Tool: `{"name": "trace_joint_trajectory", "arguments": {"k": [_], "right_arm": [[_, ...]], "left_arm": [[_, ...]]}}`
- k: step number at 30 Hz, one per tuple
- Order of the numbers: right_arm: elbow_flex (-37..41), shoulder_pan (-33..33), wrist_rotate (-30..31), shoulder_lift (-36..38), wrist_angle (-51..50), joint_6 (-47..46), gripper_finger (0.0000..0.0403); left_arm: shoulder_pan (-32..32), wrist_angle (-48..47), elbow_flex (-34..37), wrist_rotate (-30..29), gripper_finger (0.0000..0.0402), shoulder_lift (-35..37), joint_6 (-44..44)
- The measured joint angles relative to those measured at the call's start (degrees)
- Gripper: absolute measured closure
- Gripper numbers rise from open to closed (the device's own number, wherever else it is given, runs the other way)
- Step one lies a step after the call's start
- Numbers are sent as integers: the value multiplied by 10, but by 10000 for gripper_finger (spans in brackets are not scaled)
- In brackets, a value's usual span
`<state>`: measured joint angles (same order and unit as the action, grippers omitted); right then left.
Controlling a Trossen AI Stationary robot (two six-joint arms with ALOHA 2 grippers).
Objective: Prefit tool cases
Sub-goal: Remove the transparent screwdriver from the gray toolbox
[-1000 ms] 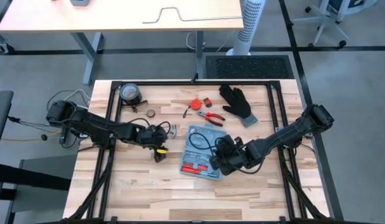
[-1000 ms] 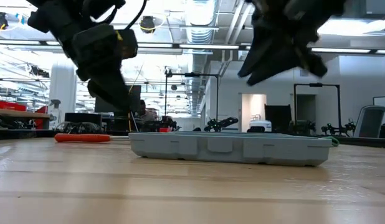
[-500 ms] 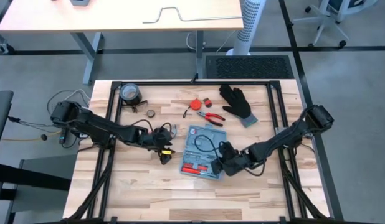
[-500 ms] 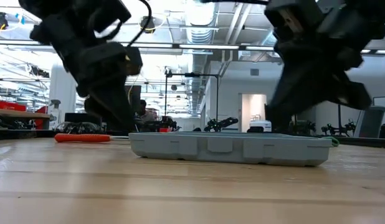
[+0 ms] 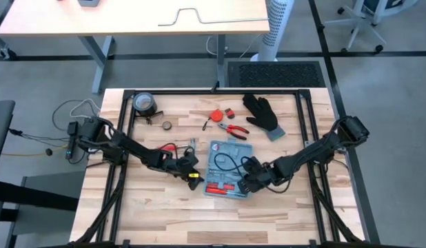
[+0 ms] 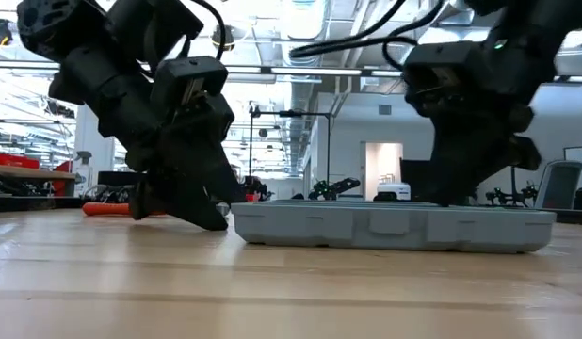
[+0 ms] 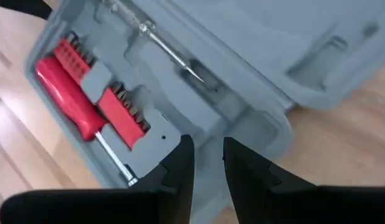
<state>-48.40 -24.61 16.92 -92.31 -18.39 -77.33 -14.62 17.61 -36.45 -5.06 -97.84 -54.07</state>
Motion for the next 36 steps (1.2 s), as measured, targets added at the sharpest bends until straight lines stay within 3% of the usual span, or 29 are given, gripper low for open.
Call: {"name": "trace_joint_trajectory", "arguments": {"k": [5, 9, 15, 20, 36], "right_arm": [[0, 39, -45, 0, 0, 82, 308], [27, 54, -65, 8, 44, 93, 308], [145, 56, -69, 68, 210, 31, 304], [202, 55, -68, 112, 244, -12, 292], [176, 94, -106, 52, 310, 3, 289]], "left_arm": [[-26, 57, 1, -19, 199, -16, -41], [-33, 58, 1, -37, 199, -16, -66], [-33, 56, 1, -39, 199, -16, -54], [-33, 56, 1, -40, 199, -16, -47], [-33, 61, 2, -42, 199, -16, -46]]}}
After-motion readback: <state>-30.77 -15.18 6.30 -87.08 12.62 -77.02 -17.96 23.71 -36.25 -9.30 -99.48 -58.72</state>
